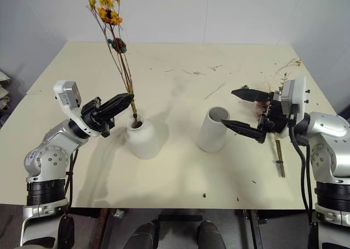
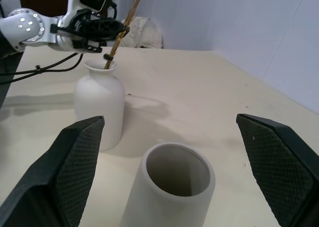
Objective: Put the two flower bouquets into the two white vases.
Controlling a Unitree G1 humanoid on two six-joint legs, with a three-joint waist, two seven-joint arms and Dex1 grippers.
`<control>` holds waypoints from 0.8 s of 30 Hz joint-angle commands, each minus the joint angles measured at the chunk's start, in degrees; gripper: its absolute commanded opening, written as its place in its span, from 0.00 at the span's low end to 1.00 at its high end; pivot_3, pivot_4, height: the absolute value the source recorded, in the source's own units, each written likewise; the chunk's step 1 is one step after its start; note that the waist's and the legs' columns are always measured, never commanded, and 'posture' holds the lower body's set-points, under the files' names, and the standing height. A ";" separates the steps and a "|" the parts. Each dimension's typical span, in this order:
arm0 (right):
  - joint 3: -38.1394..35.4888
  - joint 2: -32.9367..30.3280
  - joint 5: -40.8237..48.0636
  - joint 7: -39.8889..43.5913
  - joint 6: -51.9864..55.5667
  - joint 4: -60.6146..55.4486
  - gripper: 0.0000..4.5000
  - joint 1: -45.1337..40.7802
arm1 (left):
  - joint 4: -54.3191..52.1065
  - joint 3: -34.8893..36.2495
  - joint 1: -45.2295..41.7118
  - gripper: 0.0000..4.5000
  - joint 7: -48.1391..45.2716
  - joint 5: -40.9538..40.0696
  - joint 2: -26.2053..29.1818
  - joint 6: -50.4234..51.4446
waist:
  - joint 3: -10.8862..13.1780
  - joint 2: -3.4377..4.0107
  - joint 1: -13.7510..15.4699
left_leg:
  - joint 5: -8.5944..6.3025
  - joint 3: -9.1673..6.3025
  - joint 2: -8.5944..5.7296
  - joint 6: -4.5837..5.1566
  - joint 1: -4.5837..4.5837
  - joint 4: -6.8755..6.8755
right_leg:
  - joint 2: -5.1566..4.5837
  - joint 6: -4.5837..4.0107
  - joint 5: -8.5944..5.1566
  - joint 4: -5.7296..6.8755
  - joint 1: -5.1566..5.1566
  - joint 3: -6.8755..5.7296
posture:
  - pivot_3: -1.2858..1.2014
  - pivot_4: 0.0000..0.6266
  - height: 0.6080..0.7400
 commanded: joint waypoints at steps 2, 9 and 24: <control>-1.86 0.07 1.23 -1.49 -0.34 -2.60 1.00 0.13 | -4.92 0.10 1.99 0.01 -0.20 -2.37 0.23 0.41 | 0.00 0.00 -0.03 | 0.00 0.00 0.00 0.00 0.00 0.00 | -0.01 0.00 0.00 -0.01 0.00 0.00 | 0.52 0.24 1.00; -1.59 0.47 1.16 -2.40 -0.78 -2.46 1.00 -0.12 | -3.25 -2.04 3.87 0.22 -1.24 2.36 1.01 -3.44 | 0.00 0.00 0.03 | 0.00 0.00 0.00 0.00 0.00 -0.01 | 0.00 -0.01 0.00 -0.02 0.00 0.00 | 0.52 0.24 1.00; -4.30 -5.29 -0.26 -3.83 3.44 3.16 1.00 -0.48 | -2.03 0.84 5.80 0.99 -14.26 7.60 19.29 -9.39 | 0.01 0.02 0.04 | -0.02 0.02 0.02 0.03 0.00 -0.24 | -0.01 -0.09 -0.04 -0.28 -0.01 0.00 | 0.52 0.24 1.00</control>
